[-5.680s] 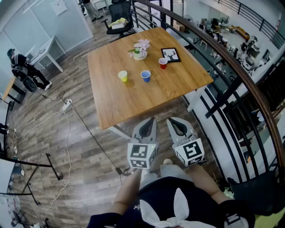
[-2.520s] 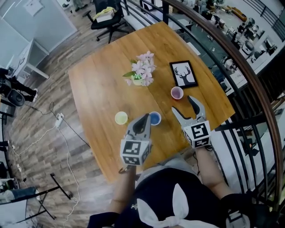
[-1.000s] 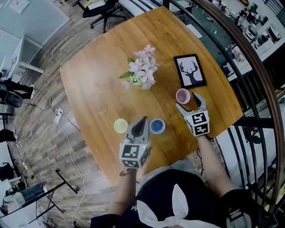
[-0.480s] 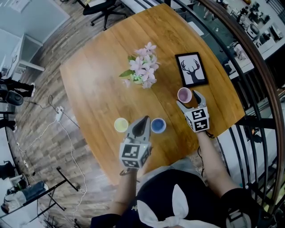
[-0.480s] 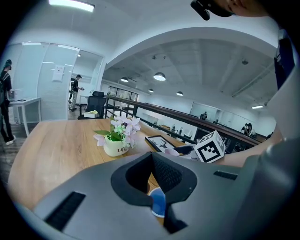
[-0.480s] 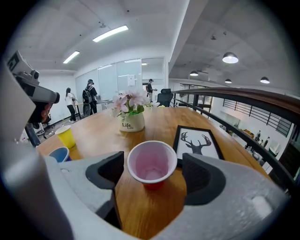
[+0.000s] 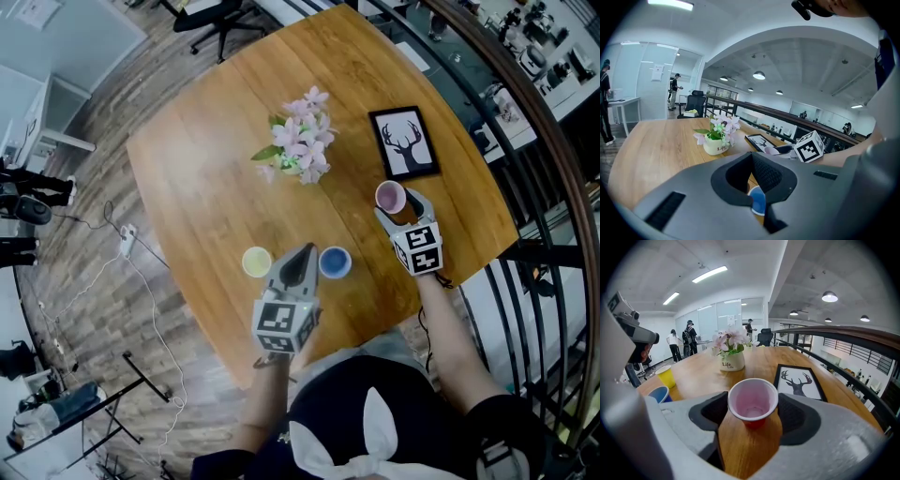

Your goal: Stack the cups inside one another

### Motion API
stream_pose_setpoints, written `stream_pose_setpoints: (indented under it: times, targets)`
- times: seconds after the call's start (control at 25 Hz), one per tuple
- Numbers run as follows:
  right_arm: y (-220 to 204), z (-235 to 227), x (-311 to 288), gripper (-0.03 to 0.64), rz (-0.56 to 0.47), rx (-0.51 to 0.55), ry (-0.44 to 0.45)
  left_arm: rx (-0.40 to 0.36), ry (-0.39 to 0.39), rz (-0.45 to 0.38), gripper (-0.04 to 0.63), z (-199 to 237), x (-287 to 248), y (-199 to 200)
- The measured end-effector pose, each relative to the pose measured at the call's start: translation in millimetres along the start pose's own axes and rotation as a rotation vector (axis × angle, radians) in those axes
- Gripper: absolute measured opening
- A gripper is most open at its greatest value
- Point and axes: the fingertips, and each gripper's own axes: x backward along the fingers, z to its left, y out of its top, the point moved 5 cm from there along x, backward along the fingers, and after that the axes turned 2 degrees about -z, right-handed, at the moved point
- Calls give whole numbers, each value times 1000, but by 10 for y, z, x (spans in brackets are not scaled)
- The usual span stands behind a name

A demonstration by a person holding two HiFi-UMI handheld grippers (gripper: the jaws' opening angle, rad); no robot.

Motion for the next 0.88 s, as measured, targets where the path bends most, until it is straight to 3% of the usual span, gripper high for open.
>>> stream_pose_setpoints:
  times: [0.88]
  targets:
    - [161,9,133,325,-32,12,-5,3,15,-5,11,41,97,-10]
